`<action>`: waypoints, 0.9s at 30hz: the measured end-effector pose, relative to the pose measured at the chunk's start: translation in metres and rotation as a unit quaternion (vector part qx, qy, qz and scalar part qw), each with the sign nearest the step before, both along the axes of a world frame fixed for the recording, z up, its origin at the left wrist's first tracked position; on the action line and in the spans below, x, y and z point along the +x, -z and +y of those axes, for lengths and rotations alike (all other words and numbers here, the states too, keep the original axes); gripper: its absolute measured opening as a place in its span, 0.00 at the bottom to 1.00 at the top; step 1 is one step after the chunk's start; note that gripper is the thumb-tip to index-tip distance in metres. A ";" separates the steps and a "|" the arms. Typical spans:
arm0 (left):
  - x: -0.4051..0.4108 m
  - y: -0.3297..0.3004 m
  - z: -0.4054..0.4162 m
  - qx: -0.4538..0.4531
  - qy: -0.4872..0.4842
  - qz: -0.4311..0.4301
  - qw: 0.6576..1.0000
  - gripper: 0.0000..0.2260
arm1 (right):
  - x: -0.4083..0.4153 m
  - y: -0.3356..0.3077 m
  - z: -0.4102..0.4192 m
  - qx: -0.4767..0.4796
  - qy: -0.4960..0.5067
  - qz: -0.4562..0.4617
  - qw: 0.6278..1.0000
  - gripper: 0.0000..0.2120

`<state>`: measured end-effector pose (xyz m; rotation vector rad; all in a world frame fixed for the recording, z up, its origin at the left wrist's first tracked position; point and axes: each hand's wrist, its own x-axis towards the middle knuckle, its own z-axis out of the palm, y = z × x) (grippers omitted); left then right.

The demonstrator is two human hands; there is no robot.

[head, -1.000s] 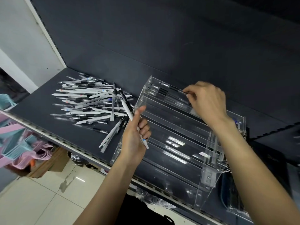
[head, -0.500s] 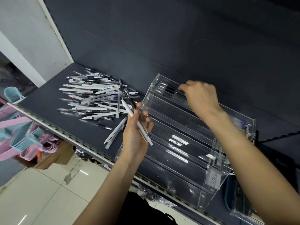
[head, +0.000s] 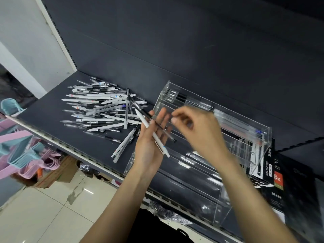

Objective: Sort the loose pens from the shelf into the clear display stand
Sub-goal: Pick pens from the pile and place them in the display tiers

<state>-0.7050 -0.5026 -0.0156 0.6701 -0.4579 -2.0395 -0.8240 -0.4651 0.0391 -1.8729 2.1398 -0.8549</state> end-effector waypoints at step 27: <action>0.022 0.018 -0.004 -0.007 0.003 -0.103 0.995 0.14 | -0.087 0.010 -0.034 0.112 0.032 0.143 0.983 0.09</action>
